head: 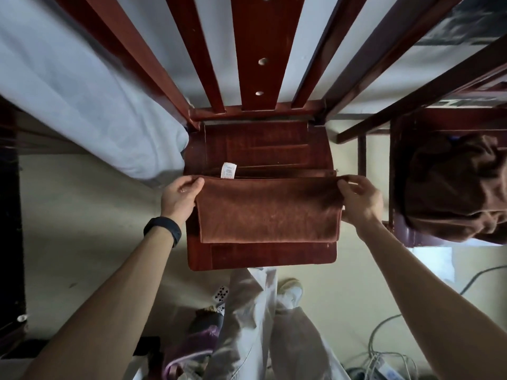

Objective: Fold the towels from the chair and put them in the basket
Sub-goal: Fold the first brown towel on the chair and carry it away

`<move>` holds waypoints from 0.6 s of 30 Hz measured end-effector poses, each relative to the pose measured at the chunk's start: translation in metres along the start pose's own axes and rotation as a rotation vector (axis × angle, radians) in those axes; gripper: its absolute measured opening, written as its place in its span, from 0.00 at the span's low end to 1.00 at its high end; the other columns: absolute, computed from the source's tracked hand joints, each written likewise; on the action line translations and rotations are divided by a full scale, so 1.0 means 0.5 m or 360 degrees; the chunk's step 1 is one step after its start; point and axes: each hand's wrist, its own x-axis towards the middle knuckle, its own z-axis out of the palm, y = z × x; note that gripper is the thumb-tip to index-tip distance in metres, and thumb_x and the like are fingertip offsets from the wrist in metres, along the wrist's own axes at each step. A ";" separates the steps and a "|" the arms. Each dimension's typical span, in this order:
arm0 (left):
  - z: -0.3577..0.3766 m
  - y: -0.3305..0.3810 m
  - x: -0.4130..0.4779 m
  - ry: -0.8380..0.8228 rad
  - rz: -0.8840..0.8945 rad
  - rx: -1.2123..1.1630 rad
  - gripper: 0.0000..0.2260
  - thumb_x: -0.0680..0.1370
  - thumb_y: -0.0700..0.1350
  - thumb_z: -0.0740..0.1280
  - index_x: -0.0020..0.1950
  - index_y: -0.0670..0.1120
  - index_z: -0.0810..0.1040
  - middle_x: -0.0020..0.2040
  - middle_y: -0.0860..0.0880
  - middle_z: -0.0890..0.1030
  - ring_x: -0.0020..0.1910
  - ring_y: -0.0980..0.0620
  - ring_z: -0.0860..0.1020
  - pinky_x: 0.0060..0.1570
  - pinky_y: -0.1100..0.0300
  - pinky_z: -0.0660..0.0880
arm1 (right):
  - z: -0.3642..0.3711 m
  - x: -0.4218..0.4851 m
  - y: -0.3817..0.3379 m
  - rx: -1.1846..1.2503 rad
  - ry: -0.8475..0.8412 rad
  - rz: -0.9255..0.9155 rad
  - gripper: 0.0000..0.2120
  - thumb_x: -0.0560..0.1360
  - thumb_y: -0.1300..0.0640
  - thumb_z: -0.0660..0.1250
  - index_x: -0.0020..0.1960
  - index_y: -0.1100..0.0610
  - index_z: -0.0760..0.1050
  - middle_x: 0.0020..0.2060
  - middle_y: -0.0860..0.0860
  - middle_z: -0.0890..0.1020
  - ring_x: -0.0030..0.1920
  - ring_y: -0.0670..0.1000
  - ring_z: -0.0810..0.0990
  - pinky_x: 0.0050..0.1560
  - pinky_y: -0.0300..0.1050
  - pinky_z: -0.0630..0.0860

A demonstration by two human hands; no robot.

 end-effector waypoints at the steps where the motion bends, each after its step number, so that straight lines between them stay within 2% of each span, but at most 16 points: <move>1: 0.001 -0.002 0.010 0.0009 0.0014 0.0033 0.11 0.74 0.53 0.73 0.54 0.52 0.80 0.47 0.52 0.83 0.52 0.47 0.82 0.56 0.47 0.79 | 0.004 0.012 0.002 -0.0006 0.0005 -0.0001 0.11 0.64 0.39 0.70 0.45 0.38 0.80 0.43 0.45 0.86 0.48 0.55 0.85 0.49 0.64 0.82; 4: 0.010 -0.005 0.032 0.0046 0.0056 0.0151 0.10 0.74 0.57 0.72 0.52 0.56 0.79 0.47 0.54 0.82 0.52 0.50 0.81 0.56 0.45 0.79 | 0.016 0.044 0.007 -0.0020 0.0044 0.0009 0.12 0.62 0.37 0.69 0.45 0.37 0.80 0.43 0.42 0.86 0.48 0.53 0.85 0.50 0.63 0.82; 6: 0.021 -0.002 0.039 0.0088 0.0071 0.0223 0.11 0.75 0.55 0.71 0.55 0.54 0.79 0.46 0.54 0.81 0.51 0.50 0.81 0.56 0.46 0.79 | 0.022 0.062 0.015 -0.0040 0.0060 0.0009 0.12 0.62 0.37 0.69 0.45 0.36 0.81 0.42 0.40 0.85 0.48 0.52 0.85 0.50 0.61 0.82; 9: 0.041 -0.001 0.042 0.0178 0.0132 0.0386 0.14 0.78 0.52 0.70 0.59 0.46 0.80 0.46 0.52 0.80 0.48 0.52 0.79 0.51 0.59 0.74 | 0.035 0.071 0.015 -0.0098 0.0094 -0.0012 0.08 0.67 0.41 0.70 0.45 0.37 0.81 0.41 0.39 0.85 0.48 0.50 0.85 0.52 0.58 0.82; 11: 0.049 -0.004 0.042 0.0235 0.0144 0.0428 0.13 0.78 0.50 0.69 0.59 0.45 0.80 0.47 0.52 0.80 0.46 0.54 0.77 0.49 0.63 0.70 | 0.045 0.075 0.017 -0.0148 0.0151 -0.0007 0.06 0.70 0.45 0.71 0.47 0.40 0.82 0.41 0.39 0.85 0.49 0.49 0.84 0.56 0.54 0.81; 16: 0.060 -0.013 0.050 0.0336 0.0204 0.0498 0.12 0.78 0.51 0.68 0.57 0.46 0.80 0.48 0.50 0.80 0.48 0.53 0.78 0.50 0.61 0.71 | 0.055 0.097 0.033 -0.0168 0.0183 0.0021 0.07 0.67 0.40 0.70 0.44 0.36 0.81 0.38 0.38 0.84 0.47 0.48 0.84 0.53 0.54 0.82; 18: 0.063 -0.014 0.053 0.0359 0.0243 0.0594 0.12 0.79 0.51 0.67 0.57 0.46 0.79 0.49 0.50 0.80 0.48 0.52 0.77 0.48 0.60 0.70 | 0.059 0.101 0.037 -0.0222 0.0206 -0.0015 0.05 0.69 0.42 0.71 0.43 0.39 0.81 0.37 0.38 0.84 0.46 0.49 0.84 0.53 0.54 0.82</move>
